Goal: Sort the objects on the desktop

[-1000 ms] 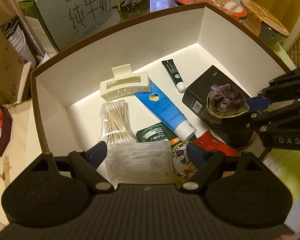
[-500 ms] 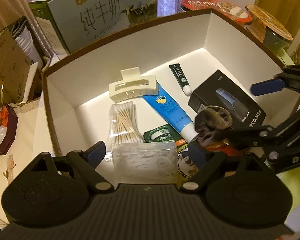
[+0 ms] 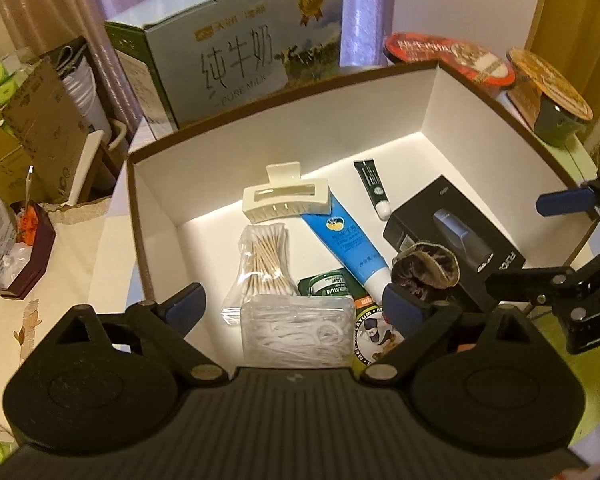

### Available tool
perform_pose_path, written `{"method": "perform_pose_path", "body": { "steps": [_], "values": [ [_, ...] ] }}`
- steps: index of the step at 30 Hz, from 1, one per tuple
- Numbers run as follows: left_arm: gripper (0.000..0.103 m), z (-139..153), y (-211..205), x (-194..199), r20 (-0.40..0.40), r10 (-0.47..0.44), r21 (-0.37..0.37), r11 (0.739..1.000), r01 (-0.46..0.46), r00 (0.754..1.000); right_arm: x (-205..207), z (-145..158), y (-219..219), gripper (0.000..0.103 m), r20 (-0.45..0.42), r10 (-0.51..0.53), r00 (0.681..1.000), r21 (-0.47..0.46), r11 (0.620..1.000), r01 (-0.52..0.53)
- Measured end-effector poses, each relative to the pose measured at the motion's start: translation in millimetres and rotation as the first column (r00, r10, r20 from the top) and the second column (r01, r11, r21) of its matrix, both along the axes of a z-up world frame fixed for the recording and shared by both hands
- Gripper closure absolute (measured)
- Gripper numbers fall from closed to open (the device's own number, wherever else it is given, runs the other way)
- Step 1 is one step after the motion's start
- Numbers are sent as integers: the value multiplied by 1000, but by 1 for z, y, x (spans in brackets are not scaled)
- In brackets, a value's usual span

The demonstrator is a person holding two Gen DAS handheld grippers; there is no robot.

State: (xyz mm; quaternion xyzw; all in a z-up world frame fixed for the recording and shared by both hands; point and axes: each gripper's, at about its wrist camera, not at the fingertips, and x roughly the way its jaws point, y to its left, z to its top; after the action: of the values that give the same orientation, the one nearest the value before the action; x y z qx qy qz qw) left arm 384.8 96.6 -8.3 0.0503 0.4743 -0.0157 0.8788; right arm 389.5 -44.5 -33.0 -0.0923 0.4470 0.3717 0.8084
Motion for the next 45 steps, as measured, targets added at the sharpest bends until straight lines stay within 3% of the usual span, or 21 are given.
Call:
{"method": "perform_pose_path", "body": {
  "steps": [16,26,45],
  "values": [
    [4,39,-10,-46,105,65,2,998,-65,992,-17,23,-15,2,45,-34,998,29,999,32],
    [1,59,-29,-91,180,74,58,995,-86,981,-41,39,-28,2,94,-25,995,43,999,21],
    [1,87,-61,-169,230,144,-18,990,-143,962,-106,61,-74,2,156,-77,985,83,994,65]
  ]
}}
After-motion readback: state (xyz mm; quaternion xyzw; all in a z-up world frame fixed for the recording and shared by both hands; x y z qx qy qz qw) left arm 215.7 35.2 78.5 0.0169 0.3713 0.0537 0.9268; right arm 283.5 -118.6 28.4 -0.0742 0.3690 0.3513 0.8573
